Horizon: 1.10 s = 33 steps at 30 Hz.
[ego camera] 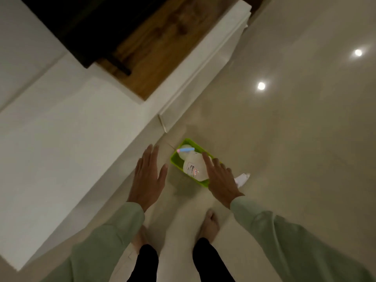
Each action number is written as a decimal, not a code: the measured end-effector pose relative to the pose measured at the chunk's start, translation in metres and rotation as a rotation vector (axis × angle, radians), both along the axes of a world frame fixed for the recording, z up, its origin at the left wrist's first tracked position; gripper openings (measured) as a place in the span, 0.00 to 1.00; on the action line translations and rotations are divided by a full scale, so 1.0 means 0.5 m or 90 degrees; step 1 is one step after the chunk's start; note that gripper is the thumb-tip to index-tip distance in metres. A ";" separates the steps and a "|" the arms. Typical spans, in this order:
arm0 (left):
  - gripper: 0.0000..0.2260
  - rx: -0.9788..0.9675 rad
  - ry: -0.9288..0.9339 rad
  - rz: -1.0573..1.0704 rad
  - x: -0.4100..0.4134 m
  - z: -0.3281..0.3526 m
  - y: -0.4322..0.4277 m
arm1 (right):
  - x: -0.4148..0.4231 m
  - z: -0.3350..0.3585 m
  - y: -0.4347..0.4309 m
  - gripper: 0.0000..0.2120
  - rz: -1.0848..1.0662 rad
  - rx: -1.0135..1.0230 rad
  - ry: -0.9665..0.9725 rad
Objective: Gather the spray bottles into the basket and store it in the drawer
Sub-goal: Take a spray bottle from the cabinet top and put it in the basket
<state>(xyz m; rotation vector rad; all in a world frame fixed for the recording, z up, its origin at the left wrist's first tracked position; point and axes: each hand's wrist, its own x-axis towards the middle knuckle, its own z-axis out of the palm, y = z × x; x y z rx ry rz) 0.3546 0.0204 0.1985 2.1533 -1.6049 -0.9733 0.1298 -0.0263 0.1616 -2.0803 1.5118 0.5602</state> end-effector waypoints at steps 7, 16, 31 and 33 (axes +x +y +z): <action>0.28 0.087 0.008 -0.059 -0.050 -0.154 0.009 | -0.001 -0.174 0.058 0.47 -0.002 0.071 0.016; 0.27 0.115 0.029 -0.132 -0.001 -0.345 -0.053 | 0.100 -0.358 -0.006 0.38 0.028 0.022 0.128; 0.27 0.121 0.049 -0.208 0.044 -0.510 -0.106 | 0.171 -0.506 -0.042 0.22 0.112 0.005 0.248; 0.27 0.120 0.050 -0.211 0.045 -0.509 -0.106 | 0.175 -0.506 -0.035 0.21 0.124 0.002 0.249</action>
